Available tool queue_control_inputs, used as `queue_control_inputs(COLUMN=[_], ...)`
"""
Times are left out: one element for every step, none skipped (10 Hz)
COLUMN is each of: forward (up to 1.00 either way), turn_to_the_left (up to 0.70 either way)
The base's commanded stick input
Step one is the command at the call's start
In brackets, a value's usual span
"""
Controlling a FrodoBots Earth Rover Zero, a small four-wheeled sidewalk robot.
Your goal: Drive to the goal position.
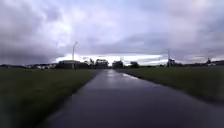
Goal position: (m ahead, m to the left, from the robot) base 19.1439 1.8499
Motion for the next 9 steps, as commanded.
queue_control_inputs(forward=[0.70,0.70,0.70,0.70,0.70,0.70,0.70,0.70,0.70], turn_to_the_left=[0.00,0.00,0.00,0.00,0.00,0.00,0.00,0.00,0.00])
